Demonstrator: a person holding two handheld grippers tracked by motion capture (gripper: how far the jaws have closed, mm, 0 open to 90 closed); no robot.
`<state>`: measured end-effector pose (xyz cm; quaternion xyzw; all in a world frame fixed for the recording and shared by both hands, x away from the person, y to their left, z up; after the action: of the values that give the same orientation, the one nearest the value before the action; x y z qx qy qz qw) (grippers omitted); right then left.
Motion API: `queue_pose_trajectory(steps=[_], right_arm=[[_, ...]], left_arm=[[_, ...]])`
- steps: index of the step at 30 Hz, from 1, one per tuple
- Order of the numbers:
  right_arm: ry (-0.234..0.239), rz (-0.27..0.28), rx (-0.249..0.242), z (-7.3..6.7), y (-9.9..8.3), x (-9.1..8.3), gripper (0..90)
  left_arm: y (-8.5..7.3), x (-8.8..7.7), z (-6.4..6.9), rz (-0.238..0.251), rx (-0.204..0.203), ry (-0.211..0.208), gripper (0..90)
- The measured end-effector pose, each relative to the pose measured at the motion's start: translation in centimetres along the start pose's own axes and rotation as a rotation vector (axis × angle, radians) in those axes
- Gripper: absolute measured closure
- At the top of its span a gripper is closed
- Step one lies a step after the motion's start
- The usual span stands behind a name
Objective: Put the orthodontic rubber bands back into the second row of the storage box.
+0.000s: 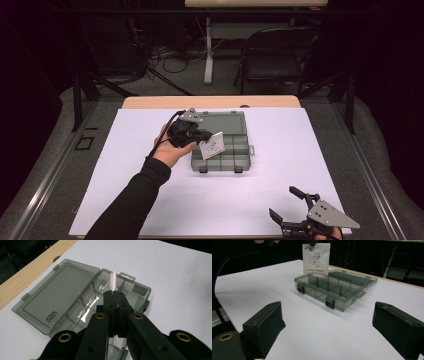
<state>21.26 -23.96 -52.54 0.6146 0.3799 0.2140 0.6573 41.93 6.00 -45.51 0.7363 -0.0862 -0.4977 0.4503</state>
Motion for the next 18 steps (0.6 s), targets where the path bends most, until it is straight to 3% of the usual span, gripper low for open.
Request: queue_pose_trajectory(steps=[18], right_arm=[[0.001, 0.0, -0.009, 0.0, 0.1, 0.1, 9.1]], left_arm=[[-0.2, 2.3, 0.4, -0.046, 0.038, -0.023, 89.6]])
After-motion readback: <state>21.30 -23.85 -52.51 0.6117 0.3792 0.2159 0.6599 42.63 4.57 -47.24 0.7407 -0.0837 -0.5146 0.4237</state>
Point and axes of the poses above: each handheld gripper's, and its own axes: x roughly forward along the jaws, y roughly out of its top, z roughly to its right, the point moved 4 cm from there along x, roughly forward along the jaws, and after that the axes turned 10 degrees about y, right-handed, at the moved point
